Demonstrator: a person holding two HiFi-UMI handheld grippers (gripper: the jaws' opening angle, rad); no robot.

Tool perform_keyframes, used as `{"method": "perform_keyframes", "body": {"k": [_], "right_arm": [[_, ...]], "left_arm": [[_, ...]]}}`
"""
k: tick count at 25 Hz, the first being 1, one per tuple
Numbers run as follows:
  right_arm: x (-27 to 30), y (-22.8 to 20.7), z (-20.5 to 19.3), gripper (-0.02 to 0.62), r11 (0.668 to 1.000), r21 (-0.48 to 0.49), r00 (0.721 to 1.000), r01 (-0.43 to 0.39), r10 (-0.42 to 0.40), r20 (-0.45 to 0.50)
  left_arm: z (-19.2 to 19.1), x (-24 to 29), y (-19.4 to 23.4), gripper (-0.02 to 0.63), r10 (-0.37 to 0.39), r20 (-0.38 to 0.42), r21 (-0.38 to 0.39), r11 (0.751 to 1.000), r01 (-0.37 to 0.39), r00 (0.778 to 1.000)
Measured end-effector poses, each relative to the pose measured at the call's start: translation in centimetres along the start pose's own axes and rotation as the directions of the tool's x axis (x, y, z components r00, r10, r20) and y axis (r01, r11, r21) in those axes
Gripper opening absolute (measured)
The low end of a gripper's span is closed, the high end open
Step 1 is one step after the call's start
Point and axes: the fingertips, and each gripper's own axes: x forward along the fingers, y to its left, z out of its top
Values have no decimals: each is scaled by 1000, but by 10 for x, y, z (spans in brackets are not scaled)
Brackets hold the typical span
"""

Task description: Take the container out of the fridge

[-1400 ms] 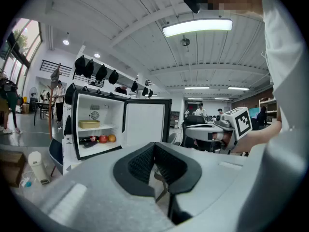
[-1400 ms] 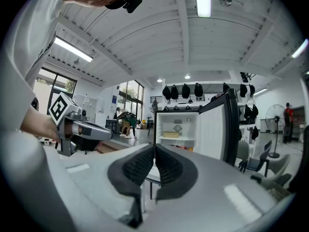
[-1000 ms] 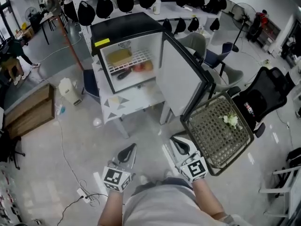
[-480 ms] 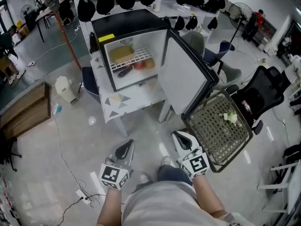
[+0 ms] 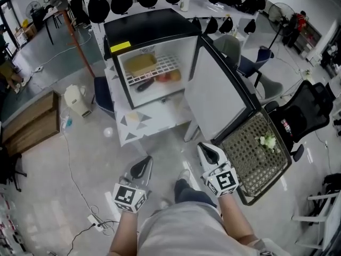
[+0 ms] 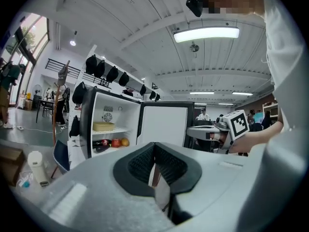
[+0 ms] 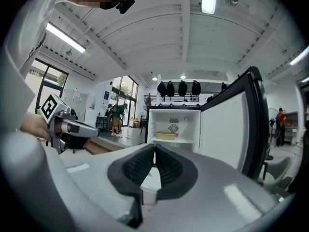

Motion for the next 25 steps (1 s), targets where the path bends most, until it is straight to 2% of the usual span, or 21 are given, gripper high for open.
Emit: {"method": "perform_keyframes", "body": {"k": [11,19,22,25], "right_arm": [[76,-75,-8,12,999,-7,998,-42,42,-37],[111,-122,-17,12,997,19,996,-72,73,-41],[121,-128,-23,12,993,27,993,-113,114,-44],[128,-141,-20,12,994,20,994,-105,106,-24]], "left_arm": [[16,110,31,8,-26,-26,3,1000,26,999],[22,176,42,8,-6,-42,7,1000,7,999],[22,196,43,9,2,-52,10,1000,-1,999],[20,213,44,9,9,-62,11,1000,-8,998]]}}
